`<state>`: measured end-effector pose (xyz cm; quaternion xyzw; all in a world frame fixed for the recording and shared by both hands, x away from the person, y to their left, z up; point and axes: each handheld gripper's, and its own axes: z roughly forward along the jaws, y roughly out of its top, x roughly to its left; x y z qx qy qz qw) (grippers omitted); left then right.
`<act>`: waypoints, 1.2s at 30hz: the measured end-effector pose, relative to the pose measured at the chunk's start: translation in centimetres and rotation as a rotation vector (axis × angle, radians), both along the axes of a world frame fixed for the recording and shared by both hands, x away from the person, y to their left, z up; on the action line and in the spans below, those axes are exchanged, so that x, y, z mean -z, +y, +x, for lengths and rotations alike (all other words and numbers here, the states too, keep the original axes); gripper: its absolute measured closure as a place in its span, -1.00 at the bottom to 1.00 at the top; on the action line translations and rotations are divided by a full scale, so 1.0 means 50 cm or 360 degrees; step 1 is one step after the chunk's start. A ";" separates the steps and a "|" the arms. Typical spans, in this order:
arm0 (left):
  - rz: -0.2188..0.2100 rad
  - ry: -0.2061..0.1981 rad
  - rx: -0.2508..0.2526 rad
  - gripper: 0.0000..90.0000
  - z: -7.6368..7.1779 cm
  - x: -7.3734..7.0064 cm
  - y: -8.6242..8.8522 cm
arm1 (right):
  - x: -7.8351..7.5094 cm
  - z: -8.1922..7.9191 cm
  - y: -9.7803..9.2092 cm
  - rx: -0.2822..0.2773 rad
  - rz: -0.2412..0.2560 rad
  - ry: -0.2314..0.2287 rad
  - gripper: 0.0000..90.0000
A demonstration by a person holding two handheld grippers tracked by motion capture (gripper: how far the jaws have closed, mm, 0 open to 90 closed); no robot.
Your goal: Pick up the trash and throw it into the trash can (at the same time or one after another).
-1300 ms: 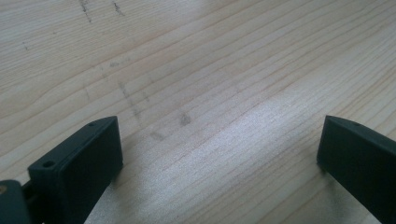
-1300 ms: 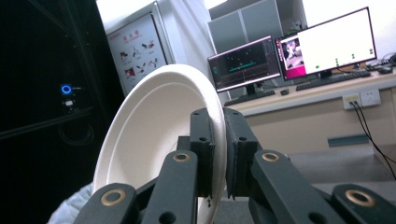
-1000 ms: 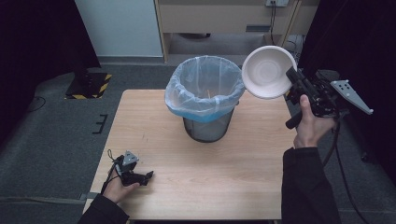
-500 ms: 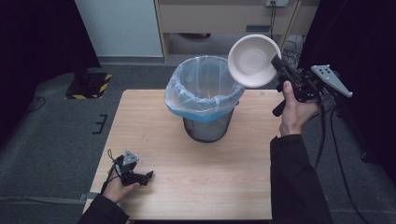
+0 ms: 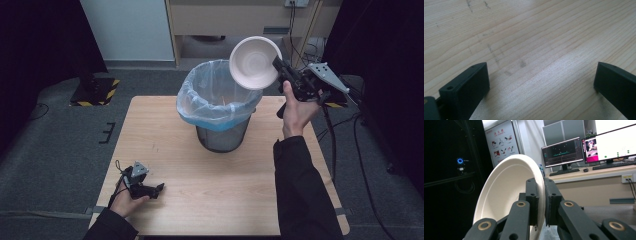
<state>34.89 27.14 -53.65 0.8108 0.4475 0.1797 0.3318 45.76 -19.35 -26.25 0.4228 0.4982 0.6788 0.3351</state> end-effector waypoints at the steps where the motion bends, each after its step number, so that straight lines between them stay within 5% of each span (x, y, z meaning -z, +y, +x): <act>1: 0.0000 0.0000 0.0000 -1.00 0.000 0.000 0.000 | 0.002 0.004 0.005 0.0000 0.0000 0.0004 0.86; 23: 0.0002 -0.0001 0.0004 -1.00 0.000 0.000 0.000 | 0.056 0.078 0.077 0.0052 -0.0167 0.0124 0.85; 27: 0.0002 -0.0001 0.0004 -1.00 0.000 0.000 0.000 | 0.068 0.086 0.084 0.0024 -0.0263 0.0163 0.56; 31: 0.0002 -0.0001 0.0004 -1.00 0.000 0.000 0.000 | 0.058 0.073 0.073 -0.0028 -0.0235 0.0143 0.50; 36: 0.0004 0.0000 0.0006 -1.00 0.000 0.000 0.000 | 0.042 0.029 0.038 -0.0108 -0.0060 0.0114 0.15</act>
